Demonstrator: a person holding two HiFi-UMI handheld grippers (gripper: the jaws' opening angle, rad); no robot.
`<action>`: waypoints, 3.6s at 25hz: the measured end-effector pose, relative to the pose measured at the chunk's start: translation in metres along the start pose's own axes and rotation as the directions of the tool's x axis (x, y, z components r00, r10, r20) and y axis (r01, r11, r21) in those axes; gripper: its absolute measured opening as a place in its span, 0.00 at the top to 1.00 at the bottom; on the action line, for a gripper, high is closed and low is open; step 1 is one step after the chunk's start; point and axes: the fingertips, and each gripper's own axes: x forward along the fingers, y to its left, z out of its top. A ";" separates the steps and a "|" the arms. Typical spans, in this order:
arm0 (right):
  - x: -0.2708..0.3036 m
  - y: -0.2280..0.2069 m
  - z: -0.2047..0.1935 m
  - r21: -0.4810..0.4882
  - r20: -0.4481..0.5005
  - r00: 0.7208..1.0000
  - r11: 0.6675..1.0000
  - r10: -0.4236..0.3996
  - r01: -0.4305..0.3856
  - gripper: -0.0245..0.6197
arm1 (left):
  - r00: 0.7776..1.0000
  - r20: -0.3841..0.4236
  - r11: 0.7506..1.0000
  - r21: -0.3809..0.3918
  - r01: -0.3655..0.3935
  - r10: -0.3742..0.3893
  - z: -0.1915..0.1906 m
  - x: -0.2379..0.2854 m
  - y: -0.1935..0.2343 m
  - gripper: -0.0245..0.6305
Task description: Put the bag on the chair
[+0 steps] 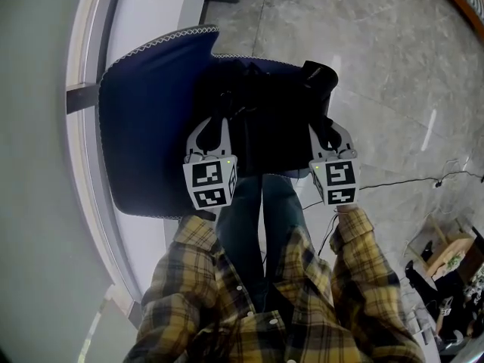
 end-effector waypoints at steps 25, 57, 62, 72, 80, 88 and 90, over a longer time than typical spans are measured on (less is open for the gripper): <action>0.047 -0.018 -0.043 0.045 -0.123 0.992 0.999 0.002 0.004 0.88 | 0.999 -0.034 0.999 -0.043 0.027 -0.028 -0.032 0.041 -0.002 0.78; 0.048 -0.025 -0.046 0.156 -0.151 0.987 0.987 0.060 -0.036 0.58 | 0.997 -0.073 0.997 -0.064 0.034 -0.038 -0.029 0.046 -0.009 0.54; 0.041 -0.025 -0.040 0.167 -0.132 0.989 0.985 0.061 -0.038 0.57 | 0.997 -0.071 0.996 -0.077 0.038 -0.043 -0.024 0.042 -0.007 0.51; 0.030 -0.030 -0.026 0.153 -0.098 0.995 0.988 0.025 -0.010 0.57 | 0.998 -0.047 0.996 -0.084 0.030 -0.034 -0.016 0.032 -0.004 0.49; 0.012 -0.035 -0.009 0.149 -0.054 0.999 0.989 -0.010 0.018 0.57 | 1.000 0.023 0.997 -0.081 0.017 -0.015 0.007 0.015 -0.005 0.49; -0.015 -0.037 0.021 0.181 0.001 0.999 0.983 -0.033 0.032 0.57 | 0.994 0.107 0.993 -0.116 0.020 -0.007 0.050 -0.012 -0.009 0.49; -0.028 -0.035 0.034 0.187 0.029 0.999 0.982 -0.040 0.034 0.57 | 0.991 0.131 0.993 -0.117 0.021 -0.005 0.064 -0.022 -0.011 0.49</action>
